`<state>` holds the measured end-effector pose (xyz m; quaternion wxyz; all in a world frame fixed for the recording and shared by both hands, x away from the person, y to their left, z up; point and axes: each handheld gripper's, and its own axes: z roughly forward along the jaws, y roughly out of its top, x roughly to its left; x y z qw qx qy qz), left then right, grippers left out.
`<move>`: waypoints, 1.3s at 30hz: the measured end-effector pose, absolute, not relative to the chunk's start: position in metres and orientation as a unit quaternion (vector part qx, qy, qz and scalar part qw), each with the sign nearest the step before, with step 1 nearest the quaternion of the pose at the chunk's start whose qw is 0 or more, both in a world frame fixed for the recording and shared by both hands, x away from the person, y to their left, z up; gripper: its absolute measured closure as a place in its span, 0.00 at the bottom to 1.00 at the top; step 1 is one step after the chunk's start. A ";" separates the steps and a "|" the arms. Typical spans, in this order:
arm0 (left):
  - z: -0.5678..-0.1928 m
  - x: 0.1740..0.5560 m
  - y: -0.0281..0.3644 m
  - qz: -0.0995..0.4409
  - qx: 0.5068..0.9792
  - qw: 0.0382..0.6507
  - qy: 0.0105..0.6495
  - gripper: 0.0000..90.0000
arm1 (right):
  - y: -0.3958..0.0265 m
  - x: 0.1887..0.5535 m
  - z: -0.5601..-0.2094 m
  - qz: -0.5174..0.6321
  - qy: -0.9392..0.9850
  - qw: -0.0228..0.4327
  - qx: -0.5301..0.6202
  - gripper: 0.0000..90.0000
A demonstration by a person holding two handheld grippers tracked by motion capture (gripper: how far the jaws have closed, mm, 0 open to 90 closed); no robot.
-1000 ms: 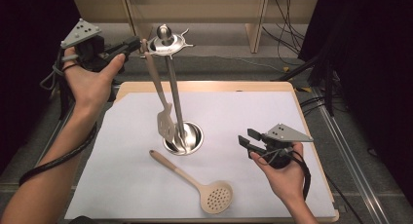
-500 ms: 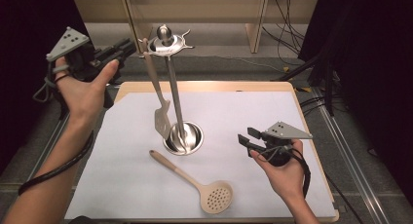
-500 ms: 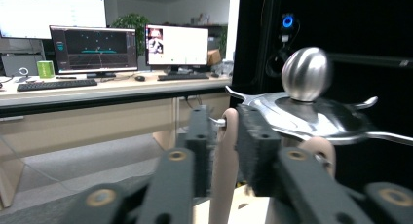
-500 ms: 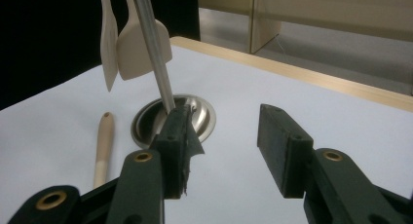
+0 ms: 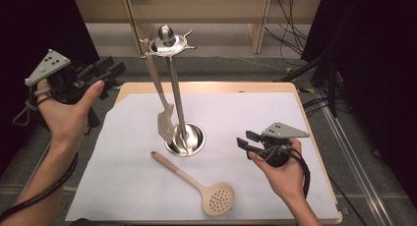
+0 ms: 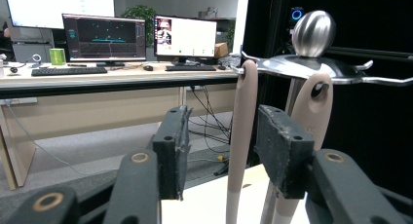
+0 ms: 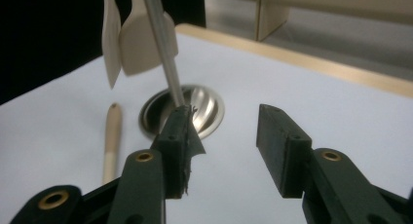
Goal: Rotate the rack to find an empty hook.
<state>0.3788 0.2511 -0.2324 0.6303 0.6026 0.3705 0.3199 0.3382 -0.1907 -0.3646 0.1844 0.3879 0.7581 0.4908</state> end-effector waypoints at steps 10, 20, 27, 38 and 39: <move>-0.254 0.377 0.249 0.299 0.624 0.622 0.367 0.51 | -0.169 0.338 -0.376 0.384 0.824 0.115 0.400 0.76; -0.280 0.370 0.247 0.281 0.642 0.605 0.378 0.48 | -0.130 0.340 -0.397 0.295 0.877 0.053 0.375 0.79; -0.285 0.370 0.248 0.277 0.643 0.603 0.382 0.48 | -0.114 0.343 -0.413 0.257 0.897 0.026 0.360 0.77; -0.290 0.370 0.251 0.275 0.646 0.599 0.384 0.48 | -0.080 0.349 -0.433 0.212 0.921 0.000 0.327 0.76; -0.291 0.370 0.251 0.275 0.647 0.599 0.384 0.48 | -0.078 0.350 -0.436 0.212 0.924 0.000 0.318 0.76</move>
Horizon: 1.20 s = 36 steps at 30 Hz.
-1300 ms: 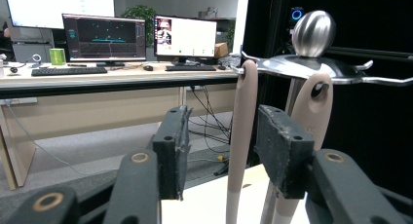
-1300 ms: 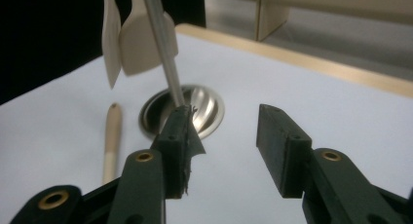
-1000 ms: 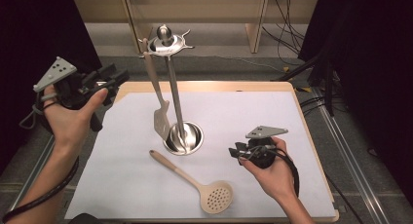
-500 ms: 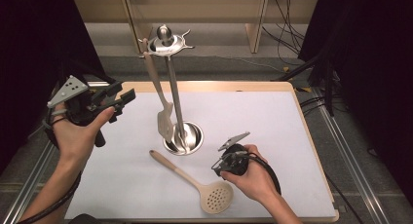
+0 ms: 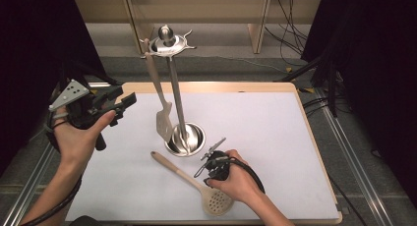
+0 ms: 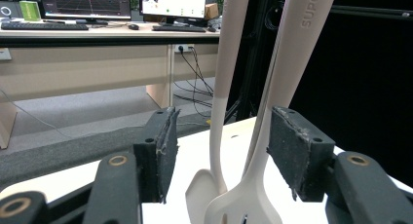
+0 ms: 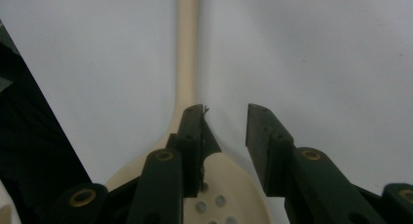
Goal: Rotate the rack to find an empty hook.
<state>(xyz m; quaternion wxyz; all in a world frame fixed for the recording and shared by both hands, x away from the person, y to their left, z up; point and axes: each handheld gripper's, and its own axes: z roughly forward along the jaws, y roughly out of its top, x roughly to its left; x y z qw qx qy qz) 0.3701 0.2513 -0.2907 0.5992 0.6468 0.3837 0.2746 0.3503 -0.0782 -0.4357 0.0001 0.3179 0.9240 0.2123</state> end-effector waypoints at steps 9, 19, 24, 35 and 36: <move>-0.295 0.371 0.250 0.266 0.649 0.598 0.388 0.48 | -0.061 0.352 -0.446 0.195 0.932 -0.009 0.305 0.74; -0.296 0.372 0.250 0.265 0.653 0.595 0.387 0.48 | -0.047 0.356 -0.454 0.175 0.941 -0.020 0.288 0.70; -0.297 0.372 0.250 0.263 0.653 0.594 0.389 0.48 | -0.036 0.355 -0.458 0.155 0.949 -0.023 0.272 0.70; -0.302 0.374 0.247 0.259 0.664 0.585 0.387 0.48 | -0.035 0.351 -0.456 0.106 0.955 -0.007 0.278 0.84; -0.302 0.374 0.247 0.258 0.664 0.585 0.388 0.48 | -0.040 0.351 -0.456 0.100 0.954 -0.009 0.282 0.84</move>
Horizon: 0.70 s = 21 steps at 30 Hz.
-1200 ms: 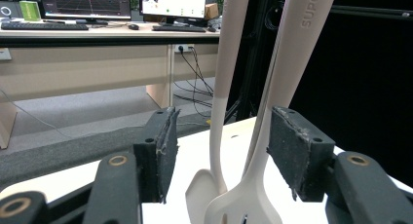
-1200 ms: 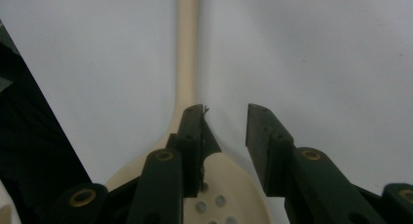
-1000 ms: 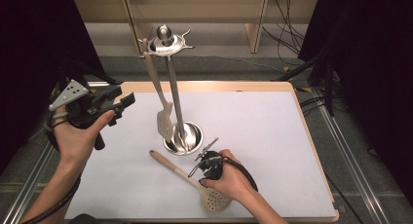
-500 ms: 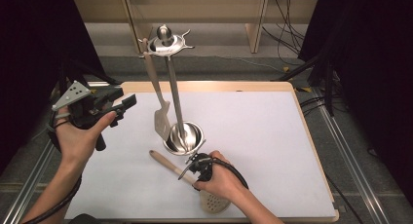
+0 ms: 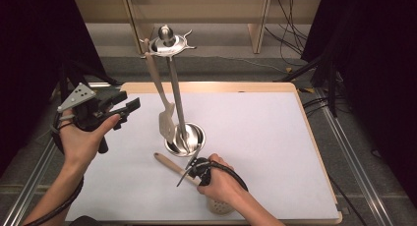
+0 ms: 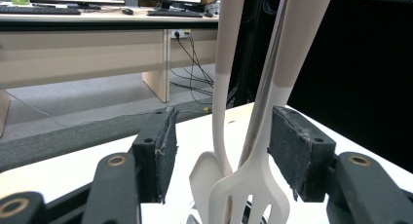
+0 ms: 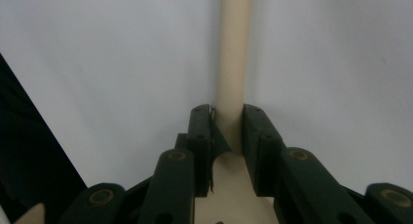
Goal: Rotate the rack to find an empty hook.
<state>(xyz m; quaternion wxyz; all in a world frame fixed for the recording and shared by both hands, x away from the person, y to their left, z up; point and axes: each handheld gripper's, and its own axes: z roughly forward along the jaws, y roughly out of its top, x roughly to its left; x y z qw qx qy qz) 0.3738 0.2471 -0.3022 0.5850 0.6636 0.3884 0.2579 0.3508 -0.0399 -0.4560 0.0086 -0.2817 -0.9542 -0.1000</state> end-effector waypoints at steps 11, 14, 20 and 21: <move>-0.309 0.376 0.245 0.258 0.669 0.581 0.386 0.48 | -0.132 0.338 -0.452 -0.071 -0.936 0.000 -0.345 0.85; -0.310 0.375 0.242 0.254 0.671 0.578 0.389 0.47 | -0.147 0.337 -0.452 -0.064 -0.940 -0.007 -0.336 0.85; -0.311 0.374 0.241 0.250 0.672 0.577 0.392 0.47 | -0.144 0.339 -0.452 -0.045 -0.943 -0.006 -0.328 0.81; -0.312 0.374 0.241 0.249 0.672 0.578 0.391 0.47 | -0.143 0.341 -0.452 -0.051 -0.946 -0.006 -0.320 0.80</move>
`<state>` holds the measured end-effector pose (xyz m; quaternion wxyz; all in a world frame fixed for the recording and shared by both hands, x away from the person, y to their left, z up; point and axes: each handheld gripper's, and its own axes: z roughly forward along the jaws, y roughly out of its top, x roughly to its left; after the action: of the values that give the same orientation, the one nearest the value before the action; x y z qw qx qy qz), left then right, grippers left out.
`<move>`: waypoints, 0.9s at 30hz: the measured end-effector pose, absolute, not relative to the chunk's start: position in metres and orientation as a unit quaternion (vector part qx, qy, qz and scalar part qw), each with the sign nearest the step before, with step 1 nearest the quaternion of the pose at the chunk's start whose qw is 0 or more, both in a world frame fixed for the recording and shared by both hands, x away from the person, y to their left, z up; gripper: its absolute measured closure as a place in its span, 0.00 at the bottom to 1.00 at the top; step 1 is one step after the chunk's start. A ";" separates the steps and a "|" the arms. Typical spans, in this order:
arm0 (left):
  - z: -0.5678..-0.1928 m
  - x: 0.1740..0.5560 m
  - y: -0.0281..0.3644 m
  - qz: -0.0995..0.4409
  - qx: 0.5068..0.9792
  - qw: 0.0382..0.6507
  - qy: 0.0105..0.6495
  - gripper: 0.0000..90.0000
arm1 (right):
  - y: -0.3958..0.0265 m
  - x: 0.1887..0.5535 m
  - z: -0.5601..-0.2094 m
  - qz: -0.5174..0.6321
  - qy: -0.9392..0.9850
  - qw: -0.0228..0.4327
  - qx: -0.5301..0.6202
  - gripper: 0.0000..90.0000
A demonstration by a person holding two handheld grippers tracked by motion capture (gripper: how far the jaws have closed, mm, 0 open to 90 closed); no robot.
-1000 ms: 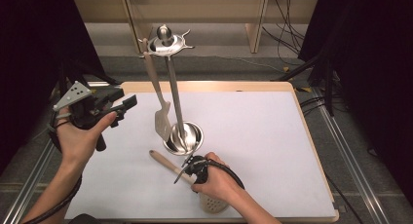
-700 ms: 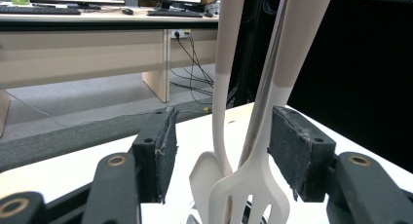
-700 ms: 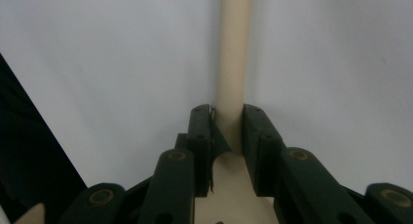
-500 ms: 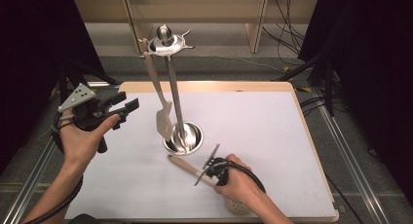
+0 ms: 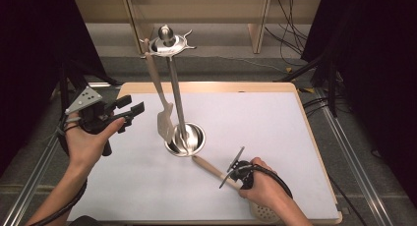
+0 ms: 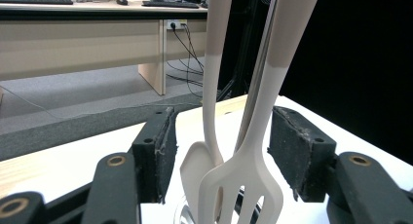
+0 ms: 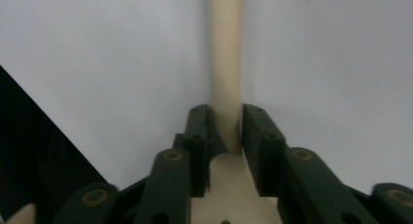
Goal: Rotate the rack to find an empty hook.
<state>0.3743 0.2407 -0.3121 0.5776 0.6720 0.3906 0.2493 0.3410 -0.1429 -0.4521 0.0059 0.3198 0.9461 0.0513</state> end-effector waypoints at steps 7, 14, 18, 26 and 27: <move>-0.314 0.373 0.242 0.250 0.677 0.576 0.385 0.47 | -0.124 0.355 -0.451 0.072 0.945 0.005 0.320 0.74; -0.314 0.374 0.241 0.248 0.682 0.573 0.382 0.47 | -0.111 0.362 -0.454 0.057 0.950 0.003 0.306 0.80; -0.315 0.375 0.239 0.248 0.684 0.572 0.379 0.47 | -0.108 0.364 -0.453 0.045 0.951 0.008 0.307 0.87; -0.318 0.374 0.236 0.243 0.689 0.570 0.376 0.47 | -0.115 0.359 -0.452 0.075 0.942 0.016 0.327 0.88; -0.318 0.374 0.236 0.242 0.688 0.571 0.377 0.47 | -0.117 0.358 -0.451 0.087 0.940 0.022 0.330 0.88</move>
<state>0.3739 0.2358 -0.3183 0.5709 0.6881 0.3766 0.2423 0.3577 -0.1172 -0.4506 0.0221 0.3295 0.9399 0.0868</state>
